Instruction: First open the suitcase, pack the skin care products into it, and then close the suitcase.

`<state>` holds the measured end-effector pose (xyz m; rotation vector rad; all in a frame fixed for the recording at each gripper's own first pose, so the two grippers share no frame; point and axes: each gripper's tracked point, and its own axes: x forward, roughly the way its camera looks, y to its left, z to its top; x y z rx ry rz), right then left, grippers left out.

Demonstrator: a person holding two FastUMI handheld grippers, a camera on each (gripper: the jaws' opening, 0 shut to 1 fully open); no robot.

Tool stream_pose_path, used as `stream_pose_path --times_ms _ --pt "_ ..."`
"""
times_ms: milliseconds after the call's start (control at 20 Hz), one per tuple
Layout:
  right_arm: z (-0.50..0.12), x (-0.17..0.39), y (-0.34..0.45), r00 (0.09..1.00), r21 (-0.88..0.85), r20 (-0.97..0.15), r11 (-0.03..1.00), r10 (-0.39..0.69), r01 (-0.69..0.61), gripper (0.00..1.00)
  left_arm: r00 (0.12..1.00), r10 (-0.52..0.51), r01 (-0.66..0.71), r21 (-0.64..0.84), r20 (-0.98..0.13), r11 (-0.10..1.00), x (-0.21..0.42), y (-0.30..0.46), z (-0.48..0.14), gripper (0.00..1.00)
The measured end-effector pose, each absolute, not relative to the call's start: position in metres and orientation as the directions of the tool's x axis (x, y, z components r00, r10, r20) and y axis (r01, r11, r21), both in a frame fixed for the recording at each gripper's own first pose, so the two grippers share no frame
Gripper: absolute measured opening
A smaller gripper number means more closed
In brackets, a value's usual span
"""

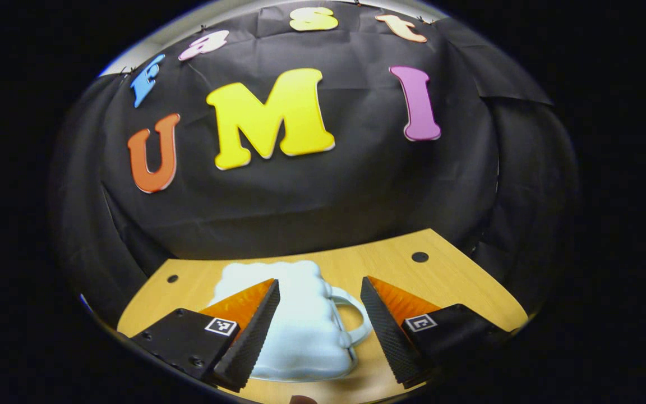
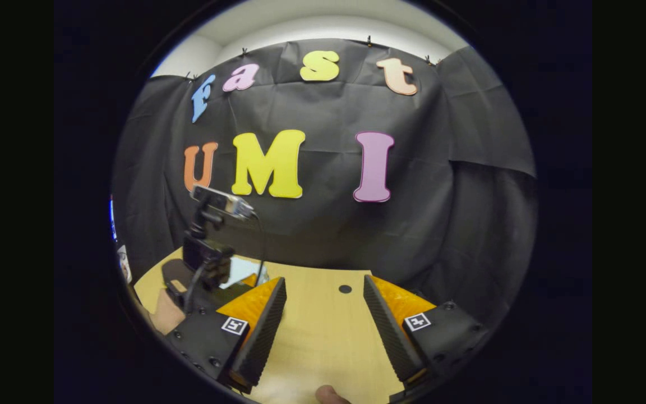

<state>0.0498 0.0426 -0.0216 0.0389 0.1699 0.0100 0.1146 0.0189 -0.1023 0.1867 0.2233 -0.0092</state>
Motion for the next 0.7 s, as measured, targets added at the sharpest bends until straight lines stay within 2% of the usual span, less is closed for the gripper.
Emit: stream_pose_path --times_ms 50,100,200,250,300,500,550,600,700 --pt "-0.013 0.054 0.049 0.988 0.05 -0.153 0.999 0.01 -0.002 0.79 0.984 0.028 0.013 0.223 -0.177 0.975 0.106 0.033 -0.08 0.94" --pt "-0.008 0.058 0.056 0.99 0.058 -0.138 0.998 0.007 0.001 0.82 0.99 0.035 0.0 0.247 -0.138 0.969 0.097 0.045 -0.065 0.94" --pt "0.0 0.065 0.074 0.993 0.063 -0.116 0.998 0.004 0.004 0.82 0.995 0.023 0.0 0.245 -0.092 0.97 0.074 0.058 -0.042 0.94" --pt "0.004 0.069 0.084 0.994 0.062 -0.108 0.998 0.009 -0.002 0.79 0.996 0.025 -0.004 0.231 -0.089 0.973 0.06 0.067 -0.036 0.94" --pt "0.006 0.071 0.093 0.995 0.061 -0.101 0.998 0.016 -0.01 0.82 0.996 0.017 0.001 0.205 -0.088 0.979 0.047 0.072 -0.031 0.94" --pt "0.004 0.073 0.131 0.993 0.057 -0.107 0.998 0.04 -0.034 0.82 0.995 0.017 -0.008 0.09 -0.102 0.996 0.01 0.105 -0.018 0.94" --pt "0.003 0.071 0.141 0.993 0.054 -0.108 0.998 0.044 -0.038 0.79 0.995 0.021 -0.014 0.077 -0.094 0.997 0.005 0.114 -0.014 0.95" --pt "0.003 0.069 0.149 0.993 0.046 -0.107 0.998 0.044 -0.04 0.83 0.996 0.023 -0.017 0.072 -0.088 0.997 0.001 0.123 -0.011 0.95" --pt "0.001 0.067 0.166 0.993 0.037 -0.11 0.998 0.048 -0.044 0.82 0.995 0.04 -0.034 0.061 -0.097 0.998 -0.004 0.145 -0.014 0.94"
